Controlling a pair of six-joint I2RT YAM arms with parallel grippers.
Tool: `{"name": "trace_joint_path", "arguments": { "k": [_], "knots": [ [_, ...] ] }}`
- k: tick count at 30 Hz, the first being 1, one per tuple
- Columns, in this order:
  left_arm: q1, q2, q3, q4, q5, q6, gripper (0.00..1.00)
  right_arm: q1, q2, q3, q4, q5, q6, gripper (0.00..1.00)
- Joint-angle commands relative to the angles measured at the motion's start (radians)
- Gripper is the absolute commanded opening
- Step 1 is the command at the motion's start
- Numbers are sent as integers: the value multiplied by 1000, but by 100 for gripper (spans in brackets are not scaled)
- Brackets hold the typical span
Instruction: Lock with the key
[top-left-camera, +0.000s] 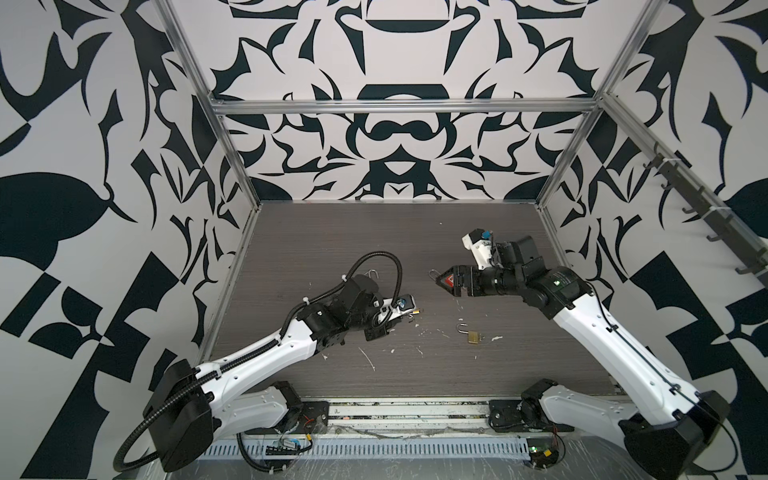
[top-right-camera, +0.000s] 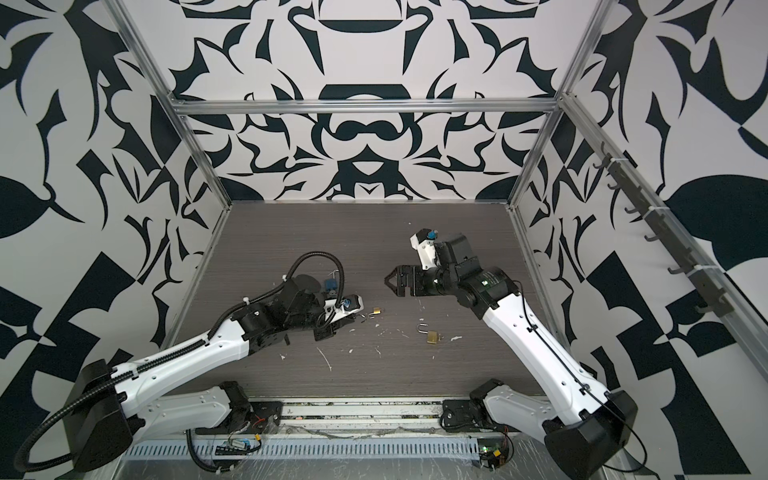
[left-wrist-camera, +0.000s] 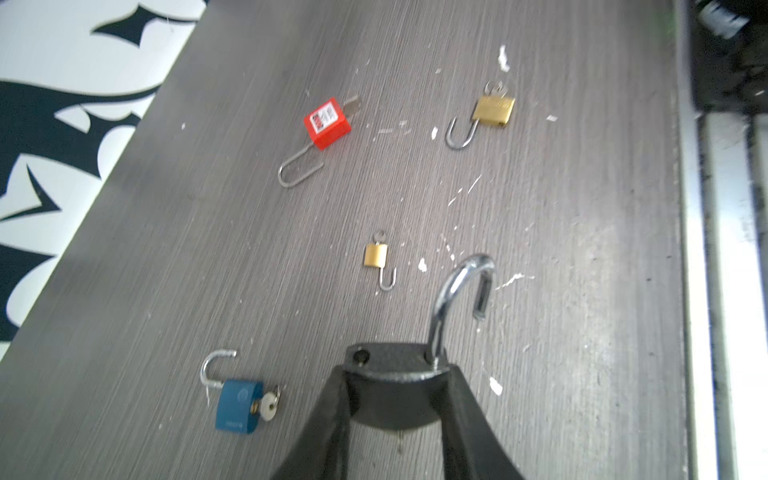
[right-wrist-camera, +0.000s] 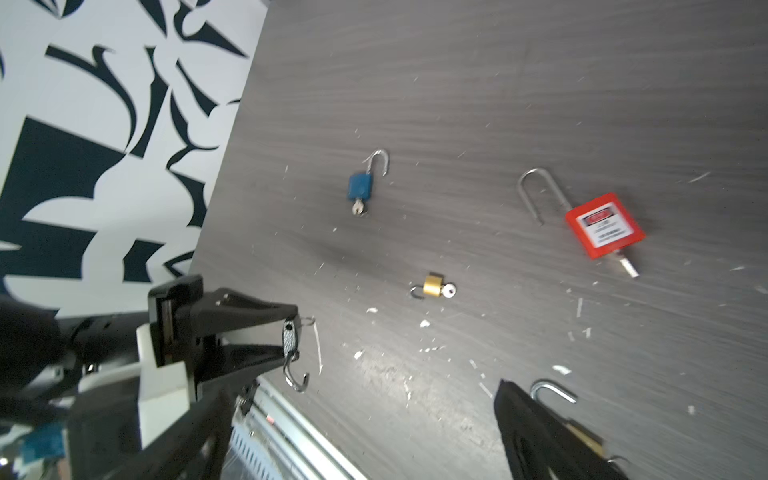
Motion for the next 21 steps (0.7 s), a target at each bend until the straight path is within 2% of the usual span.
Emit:
{"name": "trace_joint_path", "arguments": {
  "k": [1, 5, 10, 21],
  "knots": [
    [0, -21, 12, 109, 173, -51, 0, 0, -41, -39, 26, -127, -28, 100],
    [10, -2, 41, 55, 185, -87, 3, 0, -29, -54, 66, -130, -26, 100],
    [48, -2, 32, 83, 228, -144, 5, 13, 6, -66, 57, -218, -66, 94],
    [124, 101, 100, 49, 325, -197, 6, 158, 5, -88, 59, -207, -127, 87]
  ]
}}
